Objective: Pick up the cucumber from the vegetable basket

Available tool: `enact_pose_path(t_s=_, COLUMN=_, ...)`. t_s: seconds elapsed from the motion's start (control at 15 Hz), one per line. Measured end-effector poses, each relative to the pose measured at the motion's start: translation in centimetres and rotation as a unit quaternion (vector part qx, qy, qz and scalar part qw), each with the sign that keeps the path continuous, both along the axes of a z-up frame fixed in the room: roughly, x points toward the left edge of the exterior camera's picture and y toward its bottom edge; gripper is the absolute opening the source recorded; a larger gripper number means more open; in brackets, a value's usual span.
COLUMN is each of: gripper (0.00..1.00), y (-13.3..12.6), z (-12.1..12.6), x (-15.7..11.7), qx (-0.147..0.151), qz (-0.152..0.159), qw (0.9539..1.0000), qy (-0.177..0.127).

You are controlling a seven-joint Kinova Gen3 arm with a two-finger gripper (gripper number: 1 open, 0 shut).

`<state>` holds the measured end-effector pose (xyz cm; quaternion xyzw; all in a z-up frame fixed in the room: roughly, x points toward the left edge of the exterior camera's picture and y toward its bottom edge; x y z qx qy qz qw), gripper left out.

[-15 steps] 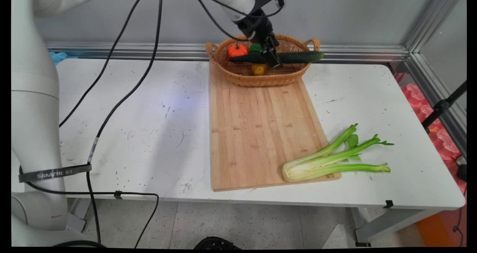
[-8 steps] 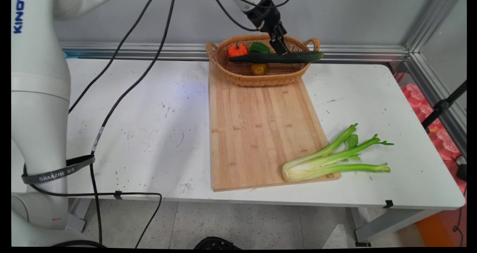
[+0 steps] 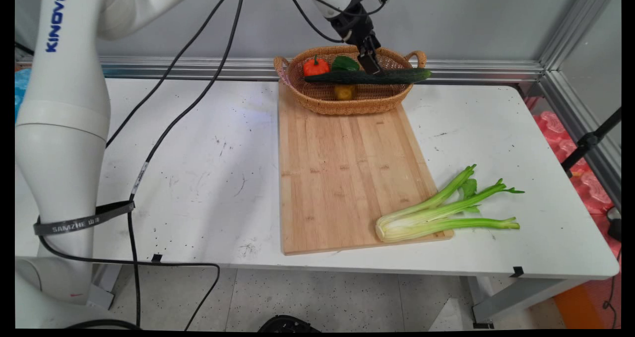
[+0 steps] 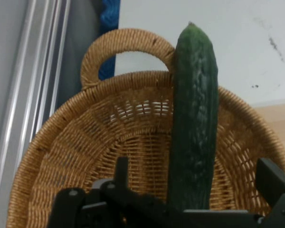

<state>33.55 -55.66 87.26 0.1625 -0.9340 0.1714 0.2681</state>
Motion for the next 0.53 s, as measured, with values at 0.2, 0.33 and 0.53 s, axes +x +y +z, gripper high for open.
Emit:
enact_pose_path(t_s=0.2, gripper=1.00, y=-0.9, z=-1.3, x=0.2, qx=0.004, qz=-0.017, qw=0.9998, qy=-0.009)
enact_pose_path(t_s=0.33, gripper=1.00, y=-1.4, z=-2.0, x=0.3, qx=0.005, qz=-0.030, qw=0.9994, qy=-0.017)
enact_pose_path(t_s=0.53, gripper=1.00, y=-1.9, z=-2.6, x=0.4, qx=0.003, qz=-0.046, qw=0.9986, qy=-0.026)
